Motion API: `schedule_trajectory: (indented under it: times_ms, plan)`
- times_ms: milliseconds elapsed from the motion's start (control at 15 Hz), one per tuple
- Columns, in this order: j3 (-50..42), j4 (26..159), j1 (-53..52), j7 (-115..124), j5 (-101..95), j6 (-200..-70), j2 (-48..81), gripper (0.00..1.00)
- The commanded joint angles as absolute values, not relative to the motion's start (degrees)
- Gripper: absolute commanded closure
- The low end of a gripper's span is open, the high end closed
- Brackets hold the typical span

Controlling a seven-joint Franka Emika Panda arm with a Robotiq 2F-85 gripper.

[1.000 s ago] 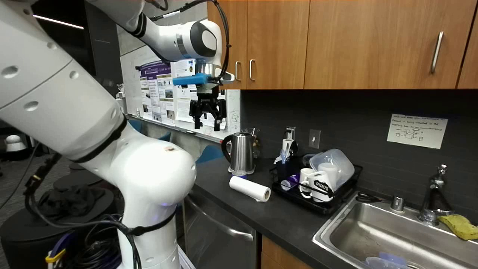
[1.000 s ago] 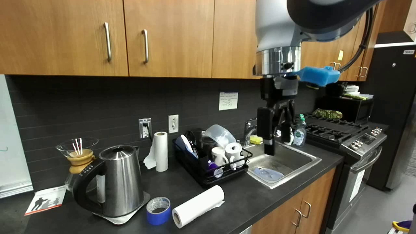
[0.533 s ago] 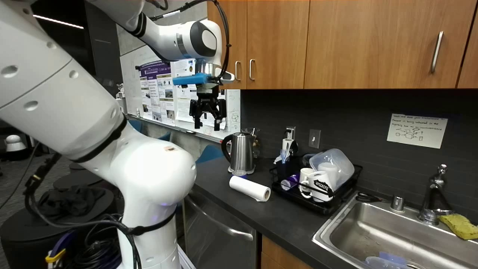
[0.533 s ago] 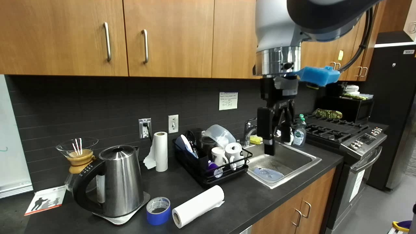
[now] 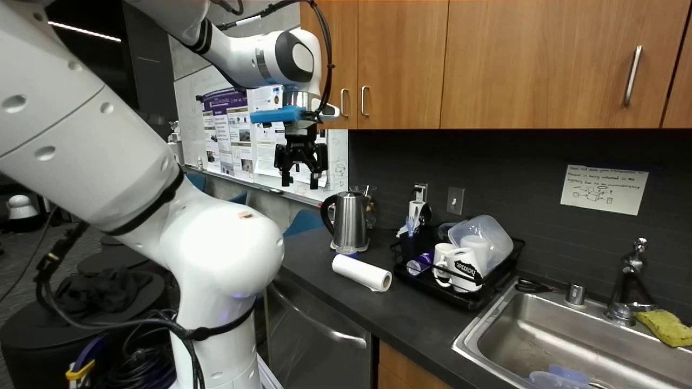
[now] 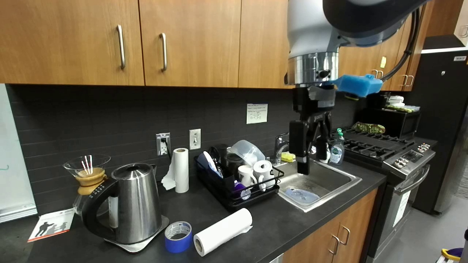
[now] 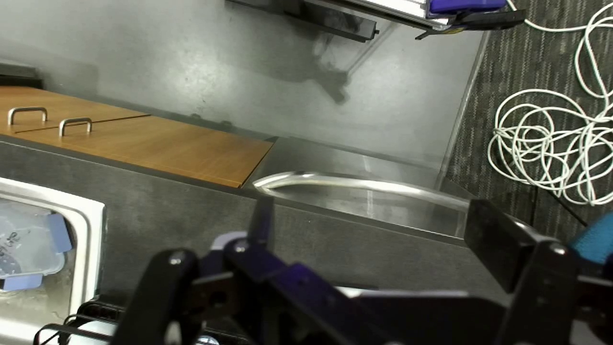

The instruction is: Move the blue tape to the right

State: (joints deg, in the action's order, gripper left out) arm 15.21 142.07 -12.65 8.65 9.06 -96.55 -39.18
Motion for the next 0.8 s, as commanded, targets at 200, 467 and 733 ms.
schedule_trajectory:
  times_ms: [200,467,733]
  plan:
    - [15.1,142.0,-12.8,8.7,9.0,-96.5,-39.1,0.00]
    - [16.7,138.3,-12.2,8.1,3.2,-94.8,-37.4,0.00]
    - [20.9,130.1,-13.0,8.7,-3.5,-93.8,-32.2,0.00]
